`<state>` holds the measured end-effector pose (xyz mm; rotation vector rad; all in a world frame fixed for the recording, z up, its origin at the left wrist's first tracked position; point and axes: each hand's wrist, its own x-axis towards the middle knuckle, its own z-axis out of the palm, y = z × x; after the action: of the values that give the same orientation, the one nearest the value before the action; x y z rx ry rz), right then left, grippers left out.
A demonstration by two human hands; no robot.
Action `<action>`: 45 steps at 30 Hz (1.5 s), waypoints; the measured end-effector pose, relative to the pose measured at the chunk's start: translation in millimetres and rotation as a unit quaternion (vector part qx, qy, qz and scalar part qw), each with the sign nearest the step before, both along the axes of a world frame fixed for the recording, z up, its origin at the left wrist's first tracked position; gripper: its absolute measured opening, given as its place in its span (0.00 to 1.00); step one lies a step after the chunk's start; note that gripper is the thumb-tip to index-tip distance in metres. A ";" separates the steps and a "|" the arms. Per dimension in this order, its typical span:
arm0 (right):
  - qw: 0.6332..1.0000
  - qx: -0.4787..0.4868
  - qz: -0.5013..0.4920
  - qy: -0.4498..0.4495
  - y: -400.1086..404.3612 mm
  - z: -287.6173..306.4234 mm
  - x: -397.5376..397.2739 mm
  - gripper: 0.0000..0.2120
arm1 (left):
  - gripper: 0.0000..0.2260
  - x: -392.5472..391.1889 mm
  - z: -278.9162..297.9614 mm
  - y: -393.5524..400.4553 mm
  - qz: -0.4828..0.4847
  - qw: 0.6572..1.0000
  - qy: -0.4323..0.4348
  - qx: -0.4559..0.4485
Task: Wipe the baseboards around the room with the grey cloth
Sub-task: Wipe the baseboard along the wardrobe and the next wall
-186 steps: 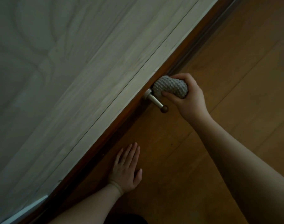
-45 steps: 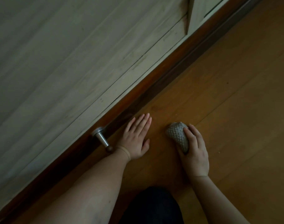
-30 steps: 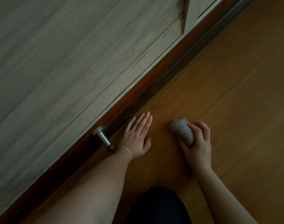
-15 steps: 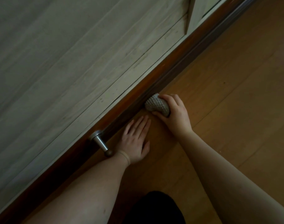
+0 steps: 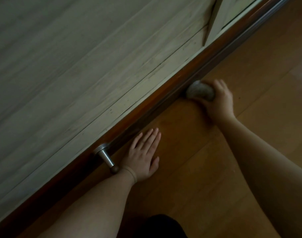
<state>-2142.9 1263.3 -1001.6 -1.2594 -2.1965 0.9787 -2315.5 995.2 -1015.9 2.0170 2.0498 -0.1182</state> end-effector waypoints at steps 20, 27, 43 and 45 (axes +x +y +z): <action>0.996 -0.042 0.023 0.072 -92.2 -2.2 -9.7 0.23 | 0.34 0.8 3.8 2.3 -0.001 1.000 -0.002 -0.020; 0.993 -0.032 0.036 0.105 -100.7 -0.4 -33.9 0.22 | 0.34 1.2 7.8 0.3 0.004 1.000 0.005 -0.021; 0.998 -0.038 -0.056 0.011 38.9 28.7 7.3 0.21 | 0.33 1.2 2.6 0.7 0.001 1.000 0.005 -0.022; 0.996 -0.035 -0.082 0.003 49.8 30.2 9.2 0.21 | 0.33 1.9 3.4 1.4 -0.001 1.000 0.009 -0.022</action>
<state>-2133.7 1313.2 -971.4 -1.4408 -2.0322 0.9991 -2313.6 996.7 -1012.6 1.9978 2.0385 -0.1815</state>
